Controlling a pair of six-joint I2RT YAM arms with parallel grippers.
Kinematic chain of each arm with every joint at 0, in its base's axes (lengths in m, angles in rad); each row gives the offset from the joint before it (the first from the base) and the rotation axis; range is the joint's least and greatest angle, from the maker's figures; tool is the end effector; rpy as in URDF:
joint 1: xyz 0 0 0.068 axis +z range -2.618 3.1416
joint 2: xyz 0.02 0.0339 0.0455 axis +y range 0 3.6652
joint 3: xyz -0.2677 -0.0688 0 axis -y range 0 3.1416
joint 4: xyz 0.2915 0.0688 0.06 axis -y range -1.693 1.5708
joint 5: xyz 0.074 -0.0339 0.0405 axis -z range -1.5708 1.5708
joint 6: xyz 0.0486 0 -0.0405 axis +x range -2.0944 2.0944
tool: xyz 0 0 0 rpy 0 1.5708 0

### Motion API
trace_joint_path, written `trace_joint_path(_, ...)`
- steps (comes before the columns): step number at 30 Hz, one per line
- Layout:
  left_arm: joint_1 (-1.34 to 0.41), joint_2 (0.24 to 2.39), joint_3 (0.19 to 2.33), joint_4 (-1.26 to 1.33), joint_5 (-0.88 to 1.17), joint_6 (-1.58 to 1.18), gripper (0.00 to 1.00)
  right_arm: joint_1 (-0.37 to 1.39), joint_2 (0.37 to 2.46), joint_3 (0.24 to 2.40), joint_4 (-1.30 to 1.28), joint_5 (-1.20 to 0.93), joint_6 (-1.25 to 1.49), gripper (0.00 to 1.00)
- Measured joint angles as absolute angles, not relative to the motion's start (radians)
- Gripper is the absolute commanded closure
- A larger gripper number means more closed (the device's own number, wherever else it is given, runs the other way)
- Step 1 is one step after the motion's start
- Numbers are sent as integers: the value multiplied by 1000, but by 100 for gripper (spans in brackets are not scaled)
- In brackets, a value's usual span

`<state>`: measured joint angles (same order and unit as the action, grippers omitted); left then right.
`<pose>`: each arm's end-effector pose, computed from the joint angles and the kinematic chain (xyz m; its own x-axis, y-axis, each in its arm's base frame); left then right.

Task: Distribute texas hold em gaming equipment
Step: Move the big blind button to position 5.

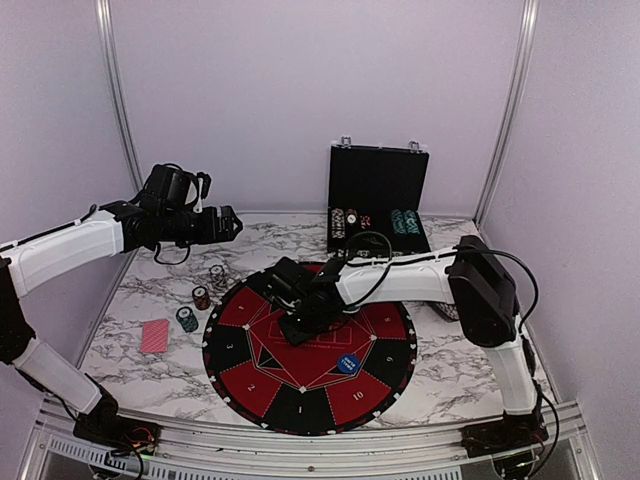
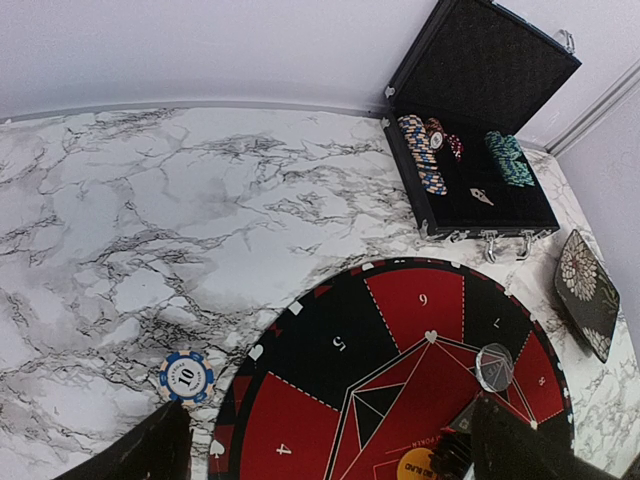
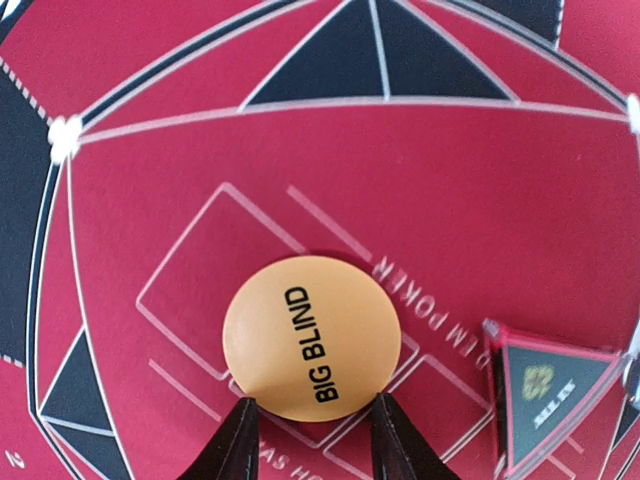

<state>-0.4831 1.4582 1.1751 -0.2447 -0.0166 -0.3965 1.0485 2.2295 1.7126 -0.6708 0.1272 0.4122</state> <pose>0.3479 -0.1816 0.2939 -0.5859 -0.1287 -0.8001 0.2445 0.9132 -0.3259 0.2611 0.4412 0.1200 -0.7589 -0.5218 -0.3896 -0.5806 0.8131 0.0419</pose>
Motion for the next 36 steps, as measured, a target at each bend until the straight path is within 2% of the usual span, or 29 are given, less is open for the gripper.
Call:
trace_joint_path(14,-480,1458,1175,-245,-27,-396,1,1010,2347,1888,-674,164,361,64)
trace_joint_path(36,-468,1458,1175,-245,-27,-396,1,967,2439,2032,-674,167,310,64)
